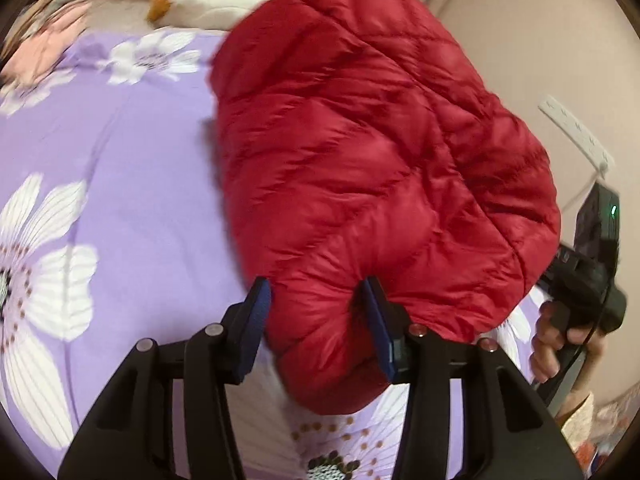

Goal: Fold large clothes

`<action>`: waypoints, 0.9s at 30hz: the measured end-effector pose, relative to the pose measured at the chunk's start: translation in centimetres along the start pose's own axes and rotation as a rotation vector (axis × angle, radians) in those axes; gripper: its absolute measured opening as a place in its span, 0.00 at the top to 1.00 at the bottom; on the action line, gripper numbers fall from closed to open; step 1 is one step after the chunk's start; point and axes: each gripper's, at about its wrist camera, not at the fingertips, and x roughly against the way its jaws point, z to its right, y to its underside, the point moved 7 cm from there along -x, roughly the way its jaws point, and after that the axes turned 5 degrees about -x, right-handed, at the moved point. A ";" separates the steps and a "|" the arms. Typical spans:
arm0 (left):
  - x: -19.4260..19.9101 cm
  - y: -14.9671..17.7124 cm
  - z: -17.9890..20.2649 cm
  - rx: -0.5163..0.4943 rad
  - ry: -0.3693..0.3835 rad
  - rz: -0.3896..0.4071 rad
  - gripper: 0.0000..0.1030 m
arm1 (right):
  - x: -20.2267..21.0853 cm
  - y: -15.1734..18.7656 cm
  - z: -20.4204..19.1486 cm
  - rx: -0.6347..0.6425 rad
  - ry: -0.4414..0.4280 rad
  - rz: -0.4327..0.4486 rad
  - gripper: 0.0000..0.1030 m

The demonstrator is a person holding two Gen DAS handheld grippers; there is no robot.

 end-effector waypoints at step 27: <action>-1.5 1.1 0.7 -0.092 -0.024 -0.028 0.55 | -2.1 0.4 -7.4 0.160 -0.035 0.000 0.57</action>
